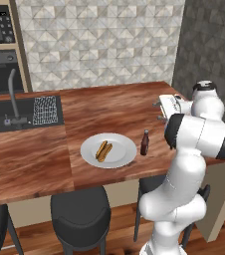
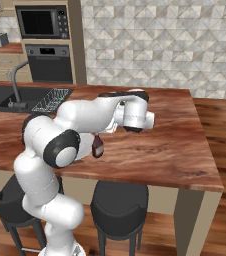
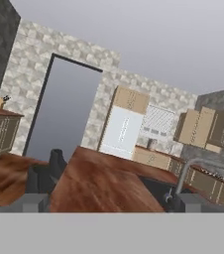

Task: Move the hot dog bun to the plate on the dining table and place the condiment next to that plate. Then navigate to the fridge and take the sausage and place it on the plate as well.

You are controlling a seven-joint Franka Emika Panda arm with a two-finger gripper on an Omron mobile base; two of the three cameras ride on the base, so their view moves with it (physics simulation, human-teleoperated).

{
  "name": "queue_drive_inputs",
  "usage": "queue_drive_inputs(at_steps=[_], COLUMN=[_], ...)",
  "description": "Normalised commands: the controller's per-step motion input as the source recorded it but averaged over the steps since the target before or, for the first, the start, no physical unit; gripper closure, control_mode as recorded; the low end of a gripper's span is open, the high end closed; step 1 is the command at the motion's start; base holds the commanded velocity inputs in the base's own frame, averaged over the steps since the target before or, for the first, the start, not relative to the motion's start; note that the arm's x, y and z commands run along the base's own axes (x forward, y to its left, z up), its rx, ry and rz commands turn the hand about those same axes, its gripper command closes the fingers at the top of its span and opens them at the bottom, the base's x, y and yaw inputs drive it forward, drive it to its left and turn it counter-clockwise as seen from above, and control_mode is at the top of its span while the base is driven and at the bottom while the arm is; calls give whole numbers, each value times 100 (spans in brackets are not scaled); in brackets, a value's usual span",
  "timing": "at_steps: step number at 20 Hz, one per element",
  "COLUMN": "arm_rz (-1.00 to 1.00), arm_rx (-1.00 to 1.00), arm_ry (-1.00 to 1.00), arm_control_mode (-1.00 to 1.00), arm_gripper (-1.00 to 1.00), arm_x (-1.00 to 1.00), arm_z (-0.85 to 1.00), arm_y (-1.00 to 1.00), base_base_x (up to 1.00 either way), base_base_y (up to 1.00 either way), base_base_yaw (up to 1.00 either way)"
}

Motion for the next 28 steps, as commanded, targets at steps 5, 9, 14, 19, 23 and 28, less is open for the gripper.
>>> queue_drive_inputs(at_steps=[5,9,14,19,23,28], arm_rz=[-3,-17,-34,-50,-62,-63], arm_rx=[-9,-17,-11,-1,-5,-5], arm_ry=[-3,1,15,30,42,58], arm_control_mode=[-100,-100,-100,-100,-100,-100], arm_gripper=[-100,-100,-100,-100,-100,-100], arm_x=[-76,-96,-95,-80,-43,-3], arm_z=[100,100,79,26,0,0], arm_y=[31,66,54,18,1,-23], base_base_x=[0,0,0,0,0,0], base_base_y=[0,0,0,0,0,0], base_base_yaw=[0,0,0,0,0,0])
